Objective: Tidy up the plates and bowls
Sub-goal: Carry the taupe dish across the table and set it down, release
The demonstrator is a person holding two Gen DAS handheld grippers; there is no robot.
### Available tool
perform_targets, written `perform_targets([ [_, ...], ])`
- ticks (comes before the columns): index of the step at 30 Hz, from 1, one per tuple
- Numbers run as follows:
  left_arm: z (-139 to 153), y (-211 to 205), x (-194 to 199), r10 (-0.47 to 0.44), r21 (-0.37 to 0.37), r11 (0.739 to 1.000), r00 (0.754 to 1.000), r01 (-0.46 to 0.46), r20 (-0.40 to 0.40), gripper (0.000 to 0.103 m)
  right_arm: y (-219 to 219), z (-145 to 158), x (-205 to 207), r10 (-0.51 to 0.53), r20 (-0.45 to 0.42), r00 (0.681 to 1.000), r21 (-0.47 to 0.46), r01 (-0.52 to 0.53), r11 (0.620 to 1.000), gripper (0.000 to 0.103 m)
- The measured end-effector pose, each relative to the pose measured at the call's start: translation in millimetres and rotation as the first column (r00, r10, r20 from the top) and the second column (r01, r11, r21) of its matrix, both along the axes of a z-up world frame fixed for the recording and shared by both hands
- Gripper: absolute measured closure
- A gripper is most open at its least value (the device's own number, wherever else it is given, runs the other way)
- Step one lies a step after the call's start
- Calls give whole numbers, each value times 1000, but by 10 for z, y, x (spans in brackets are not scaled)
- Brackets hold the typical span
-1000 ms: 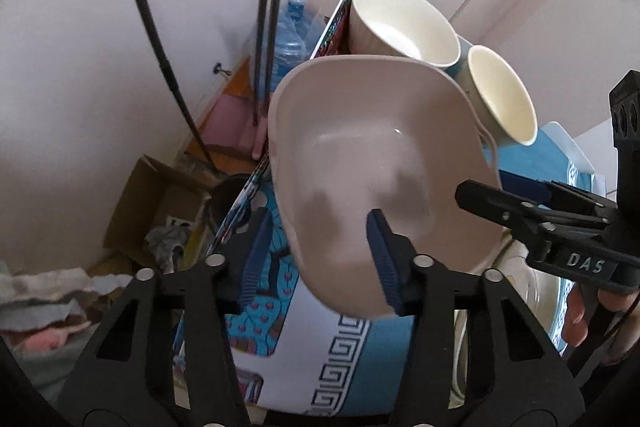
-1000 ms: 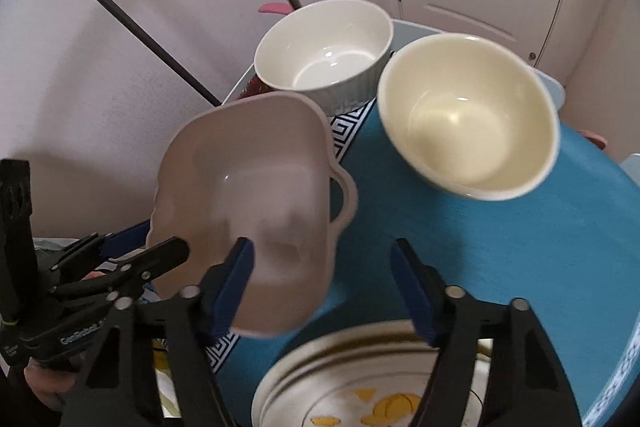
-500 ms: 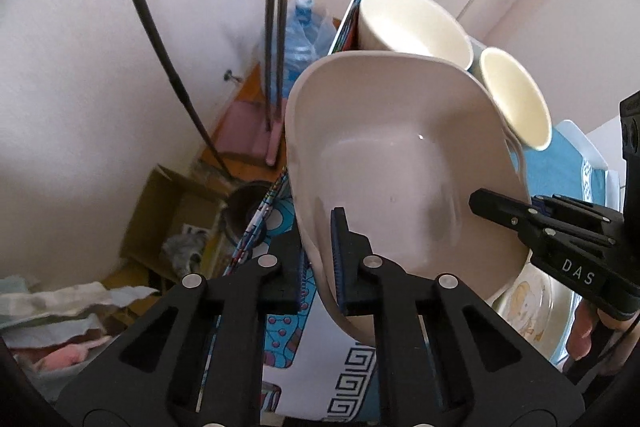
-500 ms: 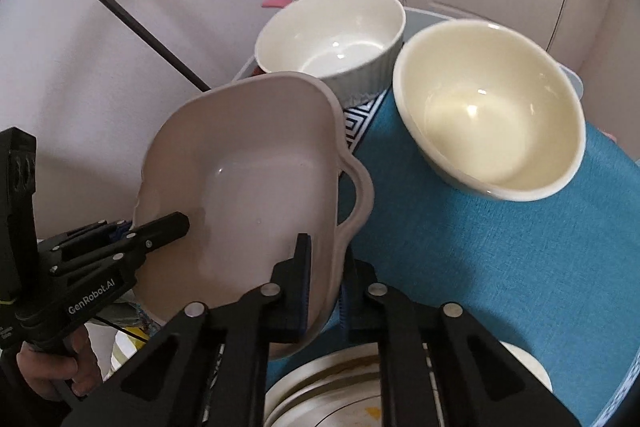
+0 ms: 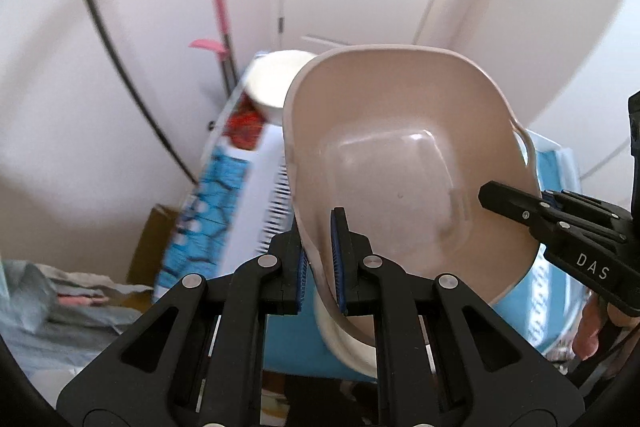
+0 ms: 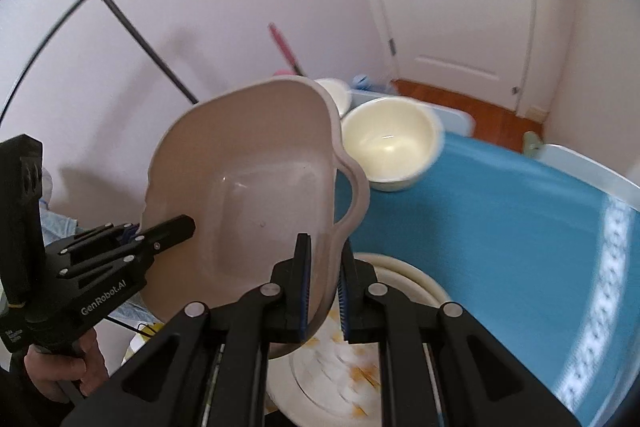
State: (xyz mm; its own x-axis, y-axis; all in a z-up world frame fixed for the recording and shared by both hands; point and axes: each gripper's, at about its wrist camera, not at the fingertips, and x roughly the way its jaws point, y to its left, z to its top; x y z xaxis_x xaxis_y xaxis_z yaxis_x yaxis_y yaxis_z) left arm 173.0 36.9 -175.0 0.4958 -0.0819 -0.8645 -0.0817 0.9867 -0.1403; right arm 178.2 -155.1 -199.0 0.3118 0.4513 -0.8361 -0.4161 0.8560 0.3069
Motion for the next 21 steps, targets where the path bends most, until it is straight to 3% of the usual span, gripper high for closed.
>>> perform_targets([
  [7, 110, -906, -145, -132, -29, 991, 991, 133, 16, 94, -934, 264, -417, -132, 33, 991, -18, 133, 991, 92],
  [12, 61, -1672, -214, -260, -34, 965, 966, 259, 2, 94, -1673, 378, -756, -239, 58, 969, -51, 242, 969, 92],
  [16, -70, -2252, -278, -344, -40, 938, 939, 343, -22, 94, -2259, 372, -983, -333, 53, 941, -71, 336, 939, 92],
  [21, -457, -2832, -267, -420, -48, 907, 904, 418, -81, 94, -2720, 37, -1118, -387, 23, 922, -141, 386, 912, 92],
])
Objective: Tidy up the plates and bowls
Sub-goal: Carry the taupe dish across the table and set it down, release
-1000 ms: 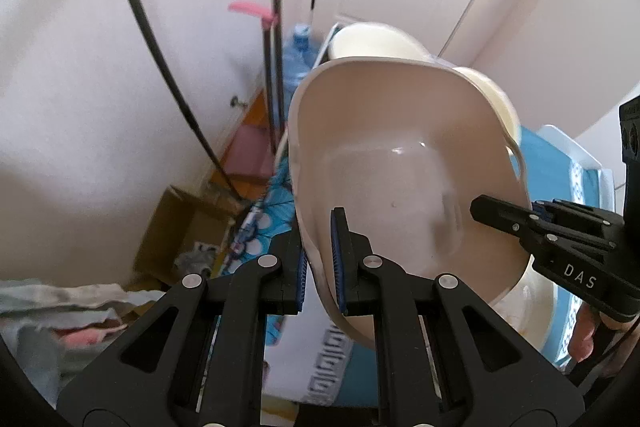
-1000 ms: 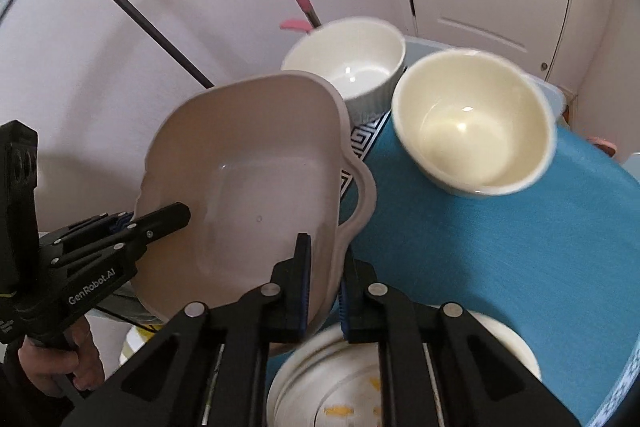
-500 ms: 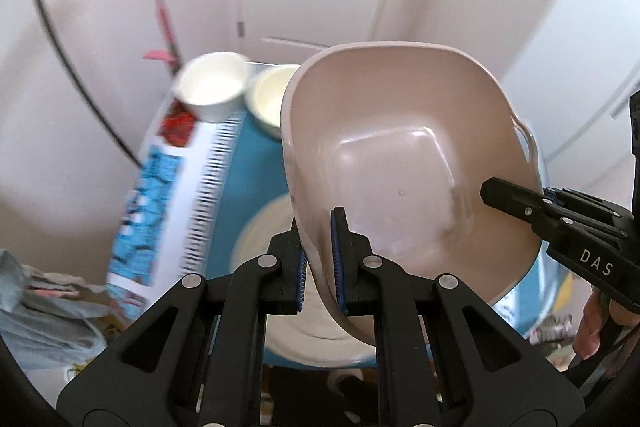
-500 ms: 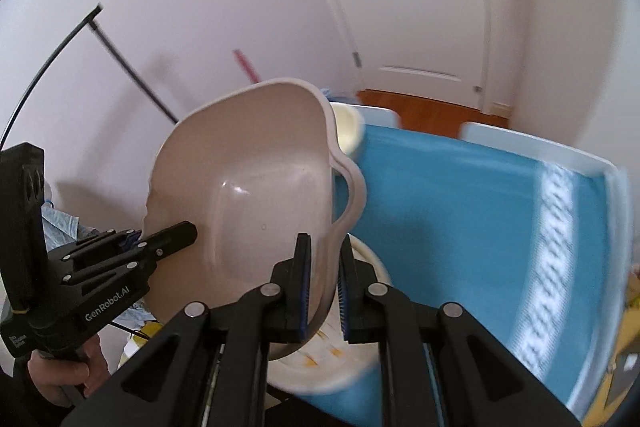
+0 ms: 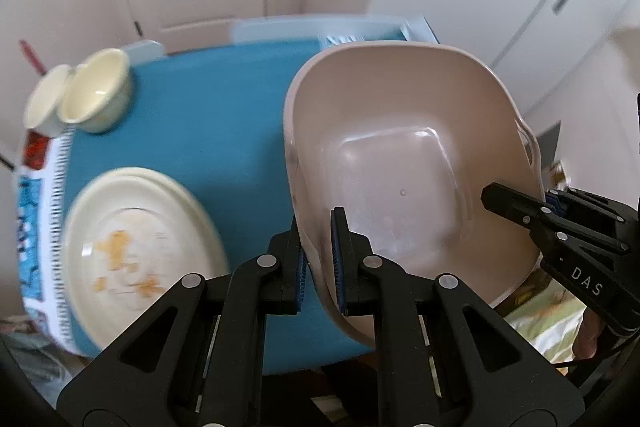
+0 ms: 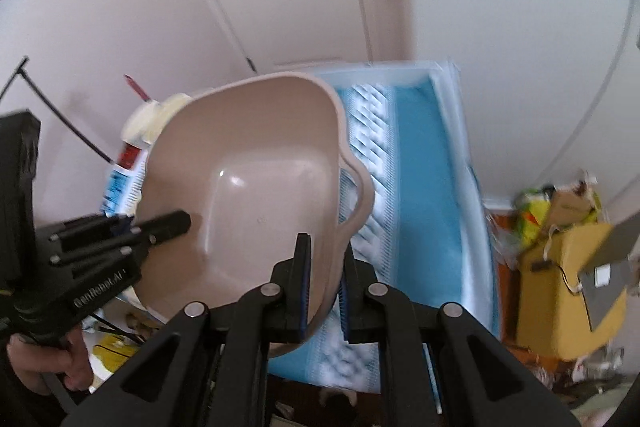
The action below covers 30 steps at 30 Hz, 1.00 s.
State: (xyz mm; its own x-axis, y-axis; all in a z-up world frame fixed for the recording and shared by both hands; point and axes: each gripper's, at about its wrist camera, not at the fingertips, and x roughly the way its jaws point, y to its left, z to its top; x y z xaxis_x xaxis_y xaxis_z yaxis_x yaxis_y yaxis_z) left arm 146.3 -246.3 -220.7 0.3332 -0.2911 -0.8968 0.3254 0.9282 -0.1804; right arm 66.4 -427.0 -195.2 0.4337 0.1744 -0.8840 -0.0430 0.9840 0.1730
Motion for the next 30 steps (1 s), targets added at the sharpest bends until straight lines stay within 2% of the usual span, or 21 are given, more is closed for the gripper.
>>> perform_targets([
  [5, -396, -313, 2, -46, 20, 999, 998, 47, -47, 94, -369, -407, -71, -69, -57, 996, 5, 70, 998, 92],
  [12, -693, -365, 74, -59, 28, 998, 995, 62, -77, 94, -465, -669, -31, -86, -70, 994, 1, 87, 996, 92],
  [26, -714, -448, 102, -62, 79, 995, 996, 67, -66, 91, -592, -846, 49, -79, -70, 994, 32, 81, 996, 92],
  [28, -724, -455, 95, -62, 84, 994, 996, 68, -70, 87, -595, -863, 43, -76, -75, 994, 29, 79, 996, 91],
  [29, -737, -468, 106, -60, 87, 994, 996, 66, -73, 80, -597, -867, 35, -78, -72, 994, 31, 80, 996, 91],
  [30, -748, -475, 115, -57, 91, 994, 996, 63, -74, 65, -596, -868, 29, -78, -70, 994, 33, 80, 996, 89],
])
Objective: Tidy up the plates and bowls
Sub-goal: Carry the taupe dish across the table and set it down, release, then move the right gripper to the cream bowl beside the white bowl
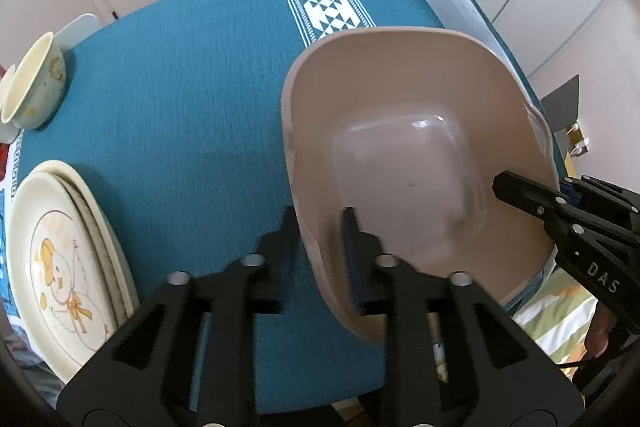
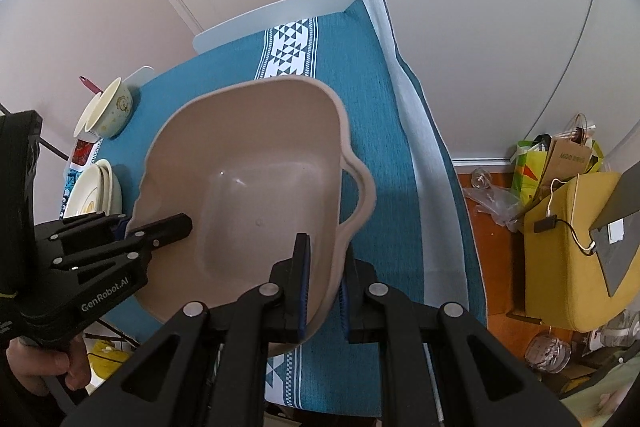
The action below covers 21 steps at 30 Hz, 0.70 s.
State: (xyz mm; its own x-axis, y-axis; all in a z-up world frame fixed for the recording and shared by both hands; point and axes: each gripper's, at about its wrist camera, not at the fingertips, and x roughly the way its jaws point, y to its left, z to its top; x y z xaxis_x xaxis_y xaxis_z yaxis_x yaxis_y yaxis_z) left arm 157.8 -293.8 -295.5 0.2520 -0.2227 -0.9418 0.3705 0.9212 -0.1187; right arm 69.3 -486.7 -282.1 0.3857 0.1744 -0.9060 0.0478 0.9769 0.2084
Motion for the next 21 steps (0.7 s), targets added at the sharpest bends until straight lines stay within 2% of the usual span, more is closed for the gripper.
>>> perform_targets([
  [1, 0, 0, 1, 4, 3, 1000, 1000, -4, 2, 54, 0, -1, -6, 0, 3, 1000, 4, 0, 1000, 83],
  [2, 17, 8, -4, 9, -1, 1000, 1000, -9, 15, 37, 2, -4, -9, 0, 5, 1000, 7, 0, 1000, 79],
  [3, 39, 14, -11, 13, -6, 1000, 1000, -13, 27, 32, 5, -7, -11, 1, 6, 1000, 11, -1, 1000, 71],
  [4, 60, 20, -16, 14, -10, 1000, 999, -14, 36, 32, 7, -9, -12, 1, 8, 1000, 16, -1, 1000, 62],
  [6, 92, 23, -20, 13, -10, 1000, 999, -13, 41, 32, 1, -4, -22, -6, 18, 1000, 23, 6, 1000, 49],
  [13, 318, 116, -59, 26, -16, 1000, 998, -25, 60, 32, -88, 163, -122, -38, 48, 998, 30, 36, 999, 47],
  [17, 719, 296, -135, 50, -47, 998, 993, -45, 105, 32, -72, 490, -180, -30, 99, 995, 21, 28, 999, 47],
  [20, 1181, 555, -214, 101, -86, 993, 974, -85, 202, 32, 36, 855, -164, 7, 175, 985, 27, -12, 1000, 46],
  [21, 1304, 634, -234, 118, -89, 991, 964, -100, 236, 31, 88, 952, -145, 25, 196, 980, 34, -32, 999, 34],
])
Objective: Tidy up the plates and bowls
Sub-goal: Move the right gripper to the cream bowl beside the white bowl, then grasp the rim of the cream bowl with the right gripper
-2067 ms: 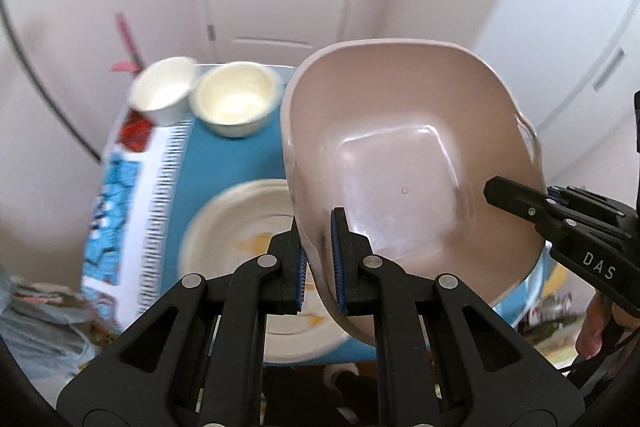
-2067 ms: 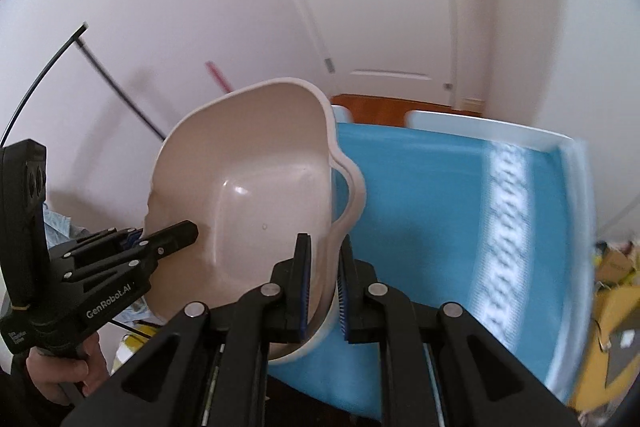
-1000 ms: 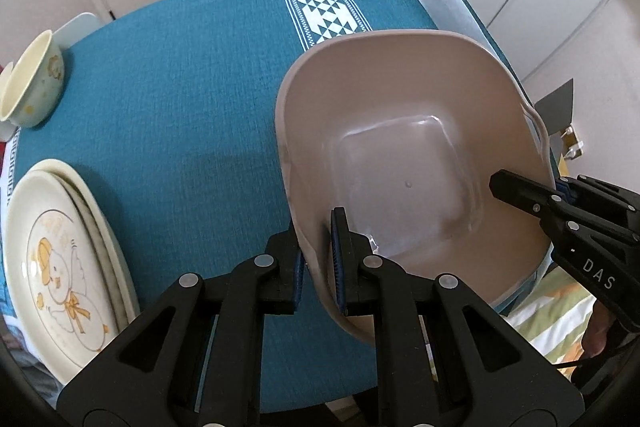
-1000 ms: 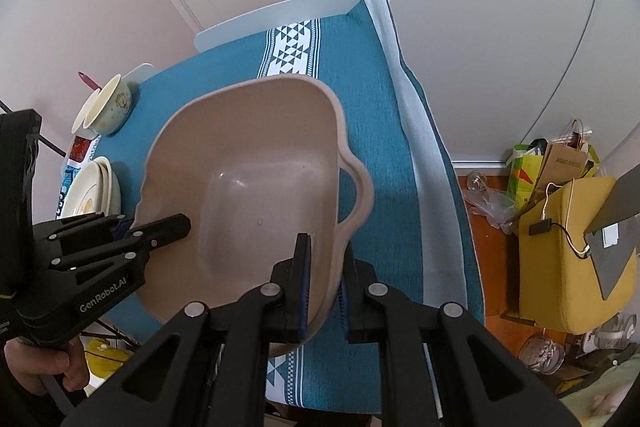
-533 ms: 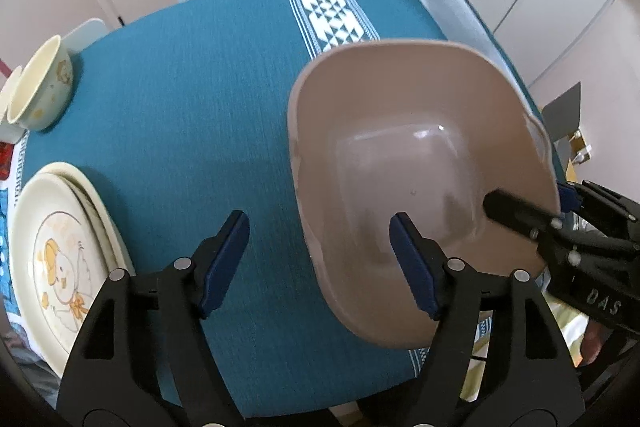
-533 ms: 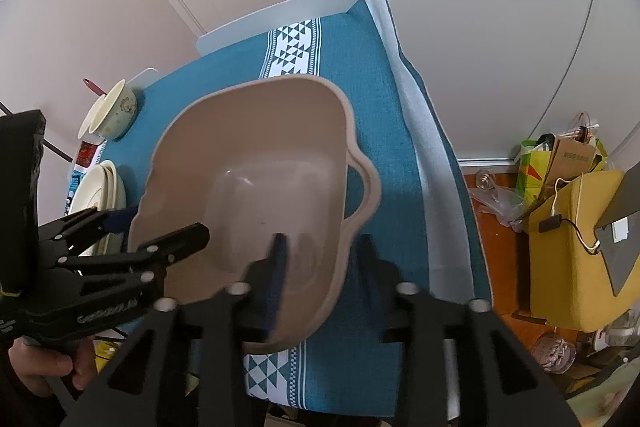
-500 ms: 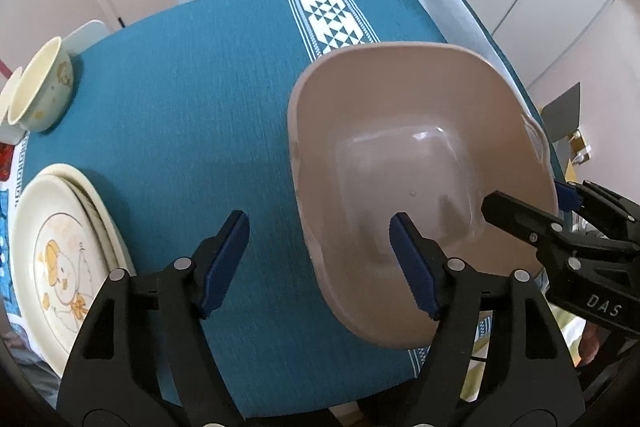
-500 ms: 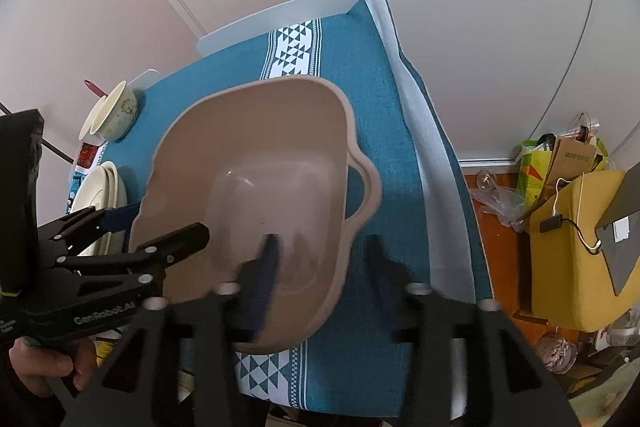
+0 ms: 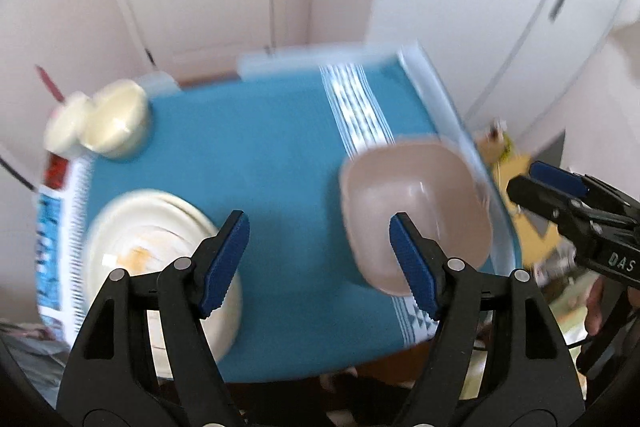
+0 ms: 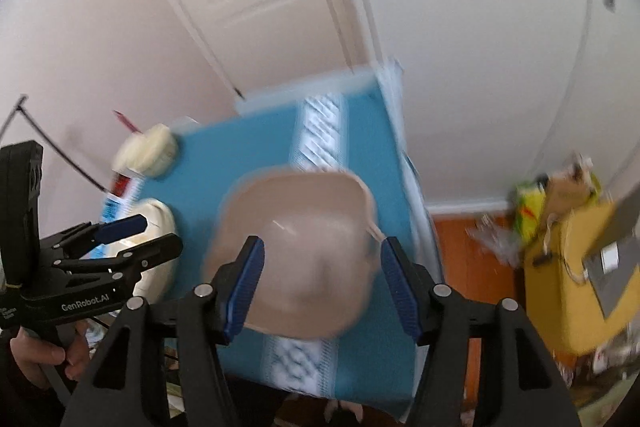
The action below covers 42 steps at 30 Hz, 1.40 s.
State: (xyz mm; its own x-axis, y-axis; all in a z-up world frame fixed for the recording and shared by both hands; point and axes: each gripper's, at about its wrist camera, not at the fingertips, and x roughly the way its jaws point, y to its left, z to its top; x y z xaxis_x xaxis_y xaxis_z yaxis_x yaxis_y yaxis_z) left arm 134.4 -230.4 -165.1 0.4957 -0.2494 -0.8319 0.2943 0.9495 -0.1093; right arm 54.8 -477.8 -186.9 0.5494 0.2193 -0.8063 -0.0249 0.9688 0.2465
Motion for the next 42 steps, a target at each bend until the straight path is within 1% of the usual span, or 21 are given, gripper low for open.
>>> perform_targets([
  [1, 148, 109, -21, 29, 6, 1000, 999, -29, 45, 29, 90, 135, 43, 30, 32, 999, 3, -30, 1000, 22],
  [2, 227, 183, -36, 50, 11, 999, 996, -51, 70, 22, 171, 233, 81, 53, 62, 997, 3, -53, 999, 8],
  [3, 346, 312, -57, 87, 16, 996, 990, -89, 108, 16, 265, 337, 122, 80, 102, 992, 6, -81, 997, 3],
  [4, 446, 451, -80, 120, 10, 992, 983, -123, 140, 15, 341, 403, 142, 99, 133, 986, 10, -101, 995, 2],
  [6, 550, 689, -92, 170, -8, 985, 972, -171, 164, 14, 540, 549, 212, 149, 210, 966, 23, -157, 987, 2],
  [8, 591, 930, -52, 220, -12, 975, 962, -221, 162, 13, 788, 652, 311, 212, 253, 944, 14, -223, 975, 2],
  [10, 605, 1215, 24, 263, -12, 965, 953, -264, 149, 13, 1057, 704, 438, 275, 230, 933, -38, -274, 961, 2],
  [12, 595, 1528, 174, 309, -15, 951, 944, -310, 118, 13, 1285, 757, 567, 307, 217, 926, -63, -301, 952, 2],
  [15, 543, 1998, 415, 352, -43, 936, 934, -349, 65, 13, 1583, 850, 838, 281, 220, 934, -37, -280, 959, 2],
  [17, 440, 2279, 634, 371, -59, 927, 929, -369, 16, 13, 1781, 835, 1026, 293, 199, 935, -38, -291, 956, 2],
  [19, 325, 2455, 796, 387, -67, 920, 922, -387, -11, 13, 2005, 754, 1277, 310, 159, 937, -29, -309, 951, 2],
  [22, 49, 2730, 1105, 396, -103, 909, 913, -404, -97, 16, 2338, 564, 1625, 327, 80, 942, -27, -326, 945, 2],
  [24, -174, 2834, 1313, 382, -118, 908, 911, -401, -155, 24, 2545, 372, 1840, 337, 21, 941, -17, -337, 941, 2],
  [26, -417, 2901, 1529, 364, -128, 910, 908, -394, -209, 33, 2741, 121, 2086, 342, -41, 939, 11, -342, 940, 6],
  [28, -675, 2945, 1754, 323, -160, 914, 909, -372, -263, 41, 2852, -141, 2296, 329, -108, 938, 47, -326, 944, 21],
  [29, -756, 2932, 1811, 311, -161, 918, 910, -363, -275, 47, 2905, -286, 2396, 319, -144, 937, 53, -315, 948, 24],
  [30, -875, 2921, 1909, 289, -162, 924, 912, -345, -291, 52, 2940, -398, 2462, 311, -166, 936, 52, -307, 950, 30],
  [34, -1203, 2833, 2126, 249, -156, 937, 912, -311, -325, 61, 3064, -879, 2655, 280, -262, 924, 43, -278, 960, 49],
  [36, -1328, 2808, 2190, 242, -159, 938, 909, -309, -338, 70, 3103, -1017, 2706, 266, -292, 918, 48, -264, 963, 54],
  [39, -1447, 2784, 2261, 231, -150, 943, 909, -298, -348, 75, 3134, -1188, 2747, 252, -319, 914, 48, -249, 967, 62],
  [42, -1554, 2780, 2320, 216, -149, 946, 905, -286, -367, 81, 3108, -1298, 2790, 228, -340, 912, 51, -225, 973, 74],
])
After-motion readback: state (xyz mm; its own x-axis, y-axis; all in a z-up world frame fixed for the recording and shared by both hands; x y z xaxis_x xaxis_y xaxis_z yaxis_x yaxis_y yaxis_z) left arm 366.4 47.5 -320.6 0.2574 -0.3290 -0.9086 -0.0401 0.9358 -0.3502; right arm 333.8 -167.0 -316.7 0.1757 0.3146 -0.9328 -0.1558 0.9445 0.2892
